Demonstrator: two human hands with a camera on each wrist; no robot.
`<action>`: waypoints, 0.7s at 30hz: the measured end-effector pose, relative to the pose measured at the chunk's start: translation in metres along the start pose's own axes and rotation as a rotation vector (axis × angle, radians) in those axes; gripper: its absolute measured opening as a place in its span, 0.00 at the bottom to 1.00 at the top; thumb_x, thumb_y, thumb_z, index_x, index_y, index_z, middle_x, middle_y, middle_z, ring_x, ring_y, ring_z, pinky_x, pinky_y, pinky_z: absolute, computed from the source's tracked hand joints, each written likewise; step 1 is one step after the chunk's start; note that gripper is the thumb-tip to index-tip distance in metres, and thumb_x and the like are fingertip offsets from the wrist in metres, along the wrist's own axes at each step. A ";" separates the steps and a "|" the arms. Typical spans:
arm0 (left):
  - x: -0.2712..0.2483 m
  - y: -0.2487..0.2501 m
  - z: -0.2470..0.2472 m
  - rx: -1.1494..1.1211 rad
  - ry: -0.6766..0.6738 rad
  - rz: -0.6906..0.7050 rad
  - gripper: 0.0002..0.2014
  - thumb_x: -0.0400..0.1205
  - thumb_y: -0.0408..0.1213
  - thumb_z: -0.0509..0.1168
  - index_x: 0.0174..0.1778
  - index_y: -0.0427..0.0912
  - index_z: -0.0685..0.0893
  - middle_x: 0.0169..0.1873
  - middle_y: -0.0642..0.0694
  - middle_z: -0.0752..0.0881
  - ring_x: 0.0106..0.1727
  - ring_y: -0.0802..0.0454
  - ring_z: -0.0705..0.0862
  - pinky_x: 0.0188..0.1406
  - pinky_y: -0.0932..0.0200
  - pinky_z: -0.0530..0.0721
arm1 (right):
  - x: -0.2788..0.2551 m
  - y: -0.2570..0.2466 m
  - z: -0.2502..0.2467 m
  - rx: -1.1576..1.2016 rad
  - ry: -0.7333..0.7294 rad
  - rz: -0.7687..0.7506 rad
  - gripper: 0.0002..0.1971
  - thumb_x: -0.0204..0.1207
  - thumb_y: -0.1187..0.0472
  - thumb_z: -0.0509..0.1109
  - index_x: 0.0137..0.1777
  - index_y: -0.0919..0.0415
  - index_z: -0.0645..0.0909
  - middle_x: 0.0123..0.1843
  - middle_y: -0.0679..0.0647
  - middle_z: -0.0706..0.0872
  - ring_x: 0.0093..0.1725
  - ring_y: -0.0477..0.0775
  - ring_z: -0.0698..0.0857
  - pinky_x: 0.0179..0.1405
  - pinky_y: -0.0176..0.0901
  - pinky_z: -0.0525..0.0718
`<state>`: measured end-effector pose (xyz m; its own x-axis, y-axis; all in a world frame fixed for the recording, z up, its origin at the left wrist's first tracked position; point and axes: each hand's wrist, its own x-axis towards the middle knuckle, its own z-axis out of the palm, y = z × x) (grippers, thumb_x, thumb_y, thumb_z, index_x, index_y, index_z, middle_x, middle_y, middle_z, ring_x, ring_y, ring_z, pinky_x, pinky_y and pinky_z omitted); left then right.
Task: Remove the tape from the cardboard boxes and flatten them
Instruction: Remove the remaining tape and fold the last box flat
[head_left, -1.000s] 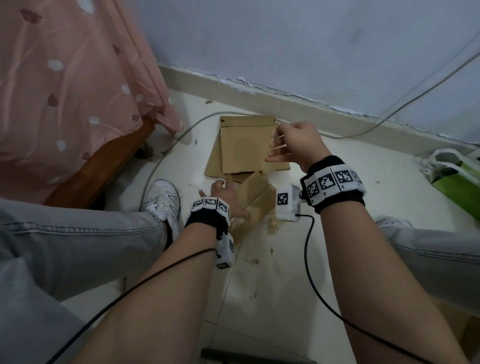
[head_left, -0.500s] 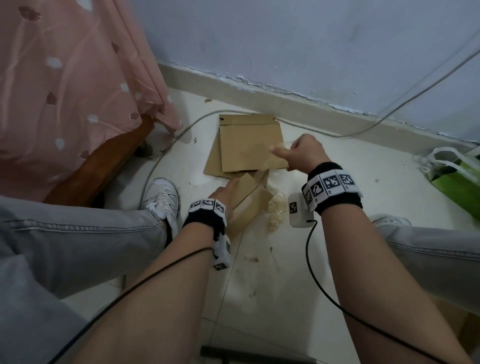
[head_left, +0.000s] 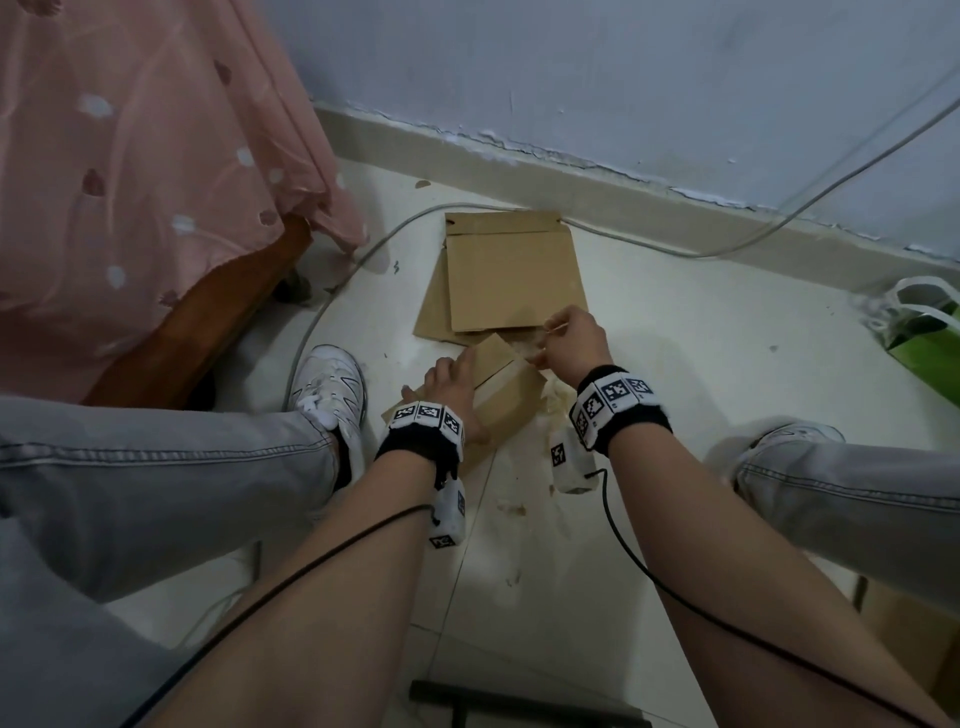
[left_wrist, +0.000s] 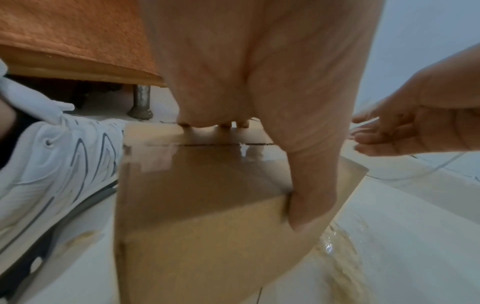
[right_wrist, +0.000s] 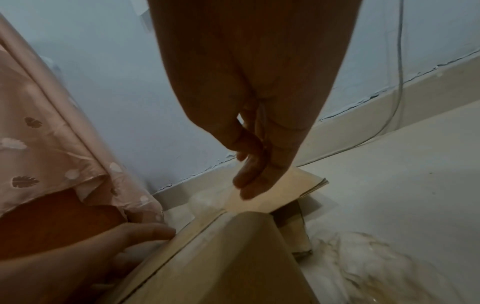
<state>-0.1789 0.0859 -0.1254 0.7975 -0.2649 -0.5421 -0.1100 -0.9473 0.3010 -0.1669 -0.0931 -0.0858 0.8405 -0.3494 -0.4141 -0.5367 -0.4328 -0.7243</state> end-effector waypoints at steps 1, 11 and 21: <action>0.000 0.000 -0.002 0.001 -0.001 0.008 0.64 0.63 0.51 0.81 0.84 0.56 0.41 0.78 0.44 0.58 0.80 0.39 0.62 0.77 0.27 0.60 | 0.001 0.000 0.001 -0.038 -0.005 -0.015 0.07 0.74 0.68 0.66 0.48 0.58 0.81 0.52 0.60 0.88 0.50 0.61 0.89 0.57 0.53 0.88; -0.005 0.002 -0.021 0.067 -0.027 0.034 0.61 0.60 0.45 0.83 0.83 0.50 0.49 0.76 0.48 0.59 0.78 0.42 0.63 0.77 0.31 0.61 | 0.000 -0.025 -0.017 -0.128 -0.272 -0.038 0.23 0.72 0.50 0.67 0.60 0.66 0.83 0.57 0.58 0.86 0.61 0.62 0.84 0.65 0.59 0.83; -0.006 0.009 -0.028 -0.014 0.038 0.066 0.59 0.61 0.36 0.83 0.83 0.50 0.51 0.78 0.48 0.58 0.82 0.43 0.59 0.80 0.26 0.50 | -0.012 -0.035 -0.031 -0.296 -0.233 -0.091 0.11 0.72 0.64 0.79 0.50 0.70 0.88 0.42 0.60 0.91 0.42 0.58 0.92 0.48 0.50 0.92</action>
<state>-0.1677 0.0841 -0.0978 0.8106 -0.3193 -0.4909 -0.1548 -0.9253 0.3463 -0.1604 -0.1000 -0.0384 0.8619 -0.1153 -0.4938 -0.4284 -0.6865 -0.5875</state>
